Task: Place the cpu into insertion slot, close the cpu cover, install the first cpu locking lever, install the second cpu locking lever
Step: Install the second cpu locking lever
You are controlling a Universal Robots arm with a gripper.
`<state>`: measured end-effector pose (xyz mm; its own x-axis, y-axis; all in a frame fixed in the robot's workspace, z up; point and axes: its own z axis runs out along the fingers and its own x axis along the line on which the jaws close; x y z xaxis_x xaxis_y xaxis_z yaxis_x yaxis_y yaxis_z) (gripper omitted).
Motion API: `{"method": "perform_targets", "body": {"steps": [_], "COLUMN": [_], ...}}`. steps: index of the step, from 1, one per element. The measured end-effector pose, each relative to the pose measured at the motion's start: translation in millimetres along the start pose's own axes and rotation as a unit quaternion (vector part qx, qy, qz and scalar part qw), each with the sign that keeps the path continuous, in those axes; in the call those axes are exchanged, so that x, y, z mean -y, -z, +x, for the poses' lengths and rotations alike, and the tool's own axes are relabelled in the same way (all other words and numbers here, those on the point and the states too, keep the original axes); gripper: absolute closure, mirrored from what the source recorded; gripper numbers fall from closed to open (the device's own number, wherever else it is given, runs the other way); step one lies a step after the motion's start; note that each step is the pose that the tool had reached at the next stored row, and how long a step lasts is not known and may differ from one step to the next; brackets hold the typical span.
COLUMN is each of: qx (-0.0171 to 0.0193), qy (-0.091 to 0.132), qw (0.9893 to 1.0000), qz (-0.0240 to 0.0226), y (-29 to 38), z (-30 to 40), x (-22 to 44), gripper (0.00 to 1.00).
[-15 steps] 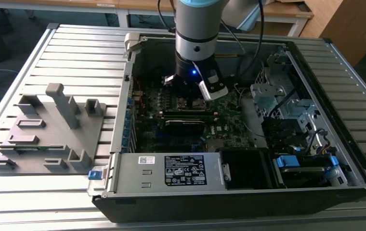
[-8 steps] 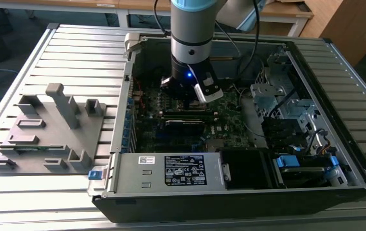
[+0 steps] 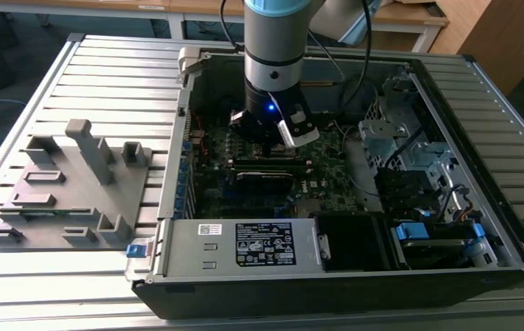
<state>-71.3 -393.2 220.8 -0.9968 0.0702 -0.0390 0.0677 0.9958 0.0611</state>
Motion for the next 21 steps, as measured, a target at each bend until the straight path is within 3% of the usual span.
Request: {"method": "perform_targets", "body": {"steps": [21], "qx": [0.0], "qy": [0.0], "qw": [1.0], "qz": [0.0], "y": [-6.2], "z": [0.6], "x": [0.4], "gripper": [0.9]}}
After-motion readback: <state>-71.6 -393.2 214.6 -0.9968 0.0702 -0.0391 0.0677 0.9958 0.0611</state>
